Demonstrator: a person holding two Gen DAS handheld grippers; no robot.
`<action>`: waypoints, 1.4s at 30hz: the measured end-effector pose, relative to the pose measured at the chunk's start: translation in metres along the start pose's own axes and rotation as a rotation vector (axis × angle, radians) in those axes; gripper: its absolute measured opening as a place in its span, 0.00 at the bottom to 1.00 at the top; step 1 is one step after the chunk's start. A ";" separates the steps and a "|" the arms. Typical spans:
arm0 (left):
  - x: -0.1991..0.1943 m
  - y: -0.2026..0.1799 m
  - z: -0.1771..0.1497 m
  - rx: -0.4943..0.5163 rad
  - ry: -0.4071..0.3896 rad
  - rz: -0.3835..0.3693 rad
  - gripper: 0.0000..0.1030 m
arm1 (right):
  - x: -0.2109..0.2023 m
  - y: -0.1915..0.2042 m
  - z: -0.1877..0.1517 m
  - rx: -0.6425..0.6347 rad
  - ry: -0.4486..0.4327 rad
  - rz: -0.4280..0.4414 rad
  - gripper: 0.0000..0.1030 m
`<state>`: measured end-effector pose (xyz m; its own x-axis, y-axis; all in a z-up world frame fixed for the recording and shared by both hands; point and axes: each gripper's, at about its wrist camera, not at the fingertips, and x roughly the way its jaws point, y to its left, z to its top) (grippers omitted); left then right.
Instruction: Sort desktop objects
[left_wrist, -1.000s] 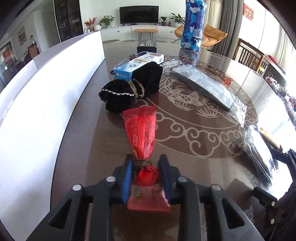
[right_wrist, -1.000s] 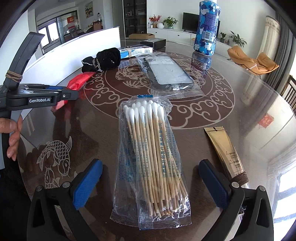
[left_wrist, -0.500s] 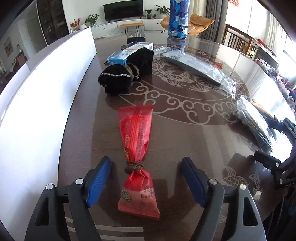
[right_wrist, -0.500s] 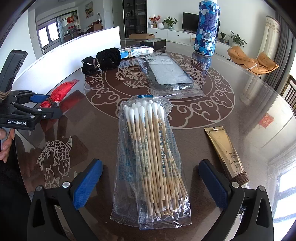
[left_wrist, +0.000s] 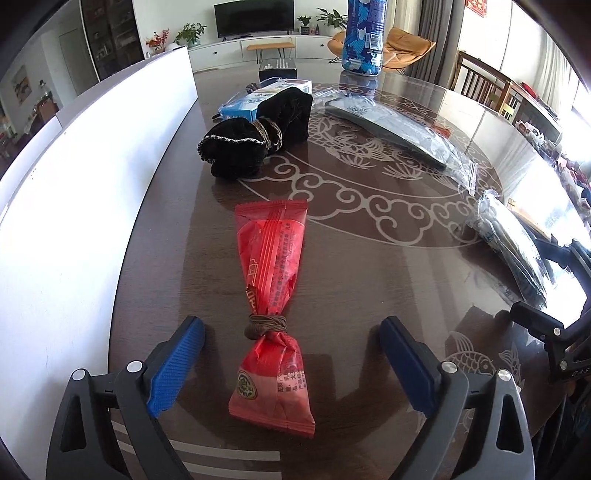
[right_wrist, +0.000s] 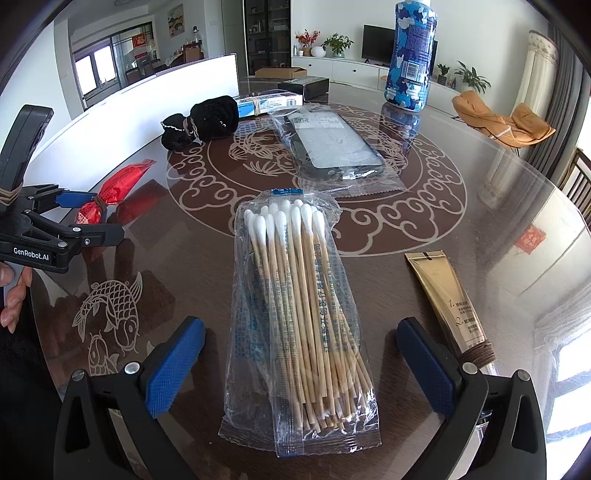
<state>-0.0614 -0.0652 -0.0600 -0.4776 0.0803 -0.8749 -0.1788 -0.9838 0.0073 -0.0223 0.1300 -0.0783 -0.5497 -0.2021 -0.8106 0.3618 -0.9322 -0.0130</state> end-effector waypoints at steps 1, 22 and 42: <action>0.000 0.000 0.000 0.000 0.000 0.001 0.95 | 0.000 0.000 0.000 0.000 0.000 0.000 1.00; 0.002 0.001 0.001 -0.014 -0.006 0.011 1.00 | 0.000 0.000 0.000 0.000 0.000 0.000 1.00; 0.006 -0.008 0.011 0.034 -0.011 -0.023 0.86 | 0.023 -0.014 0.050 -0.001 0.223 0.138 0.86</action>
<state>-0.0724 -0.0550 -0.0601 -0.4824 0.1048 -0.8697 -0.2186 -0.9758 0.0036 -0.0771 0.1237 -0.0673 -0.3153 -0.2561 -0.9138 0.4228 -0.9000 0.1063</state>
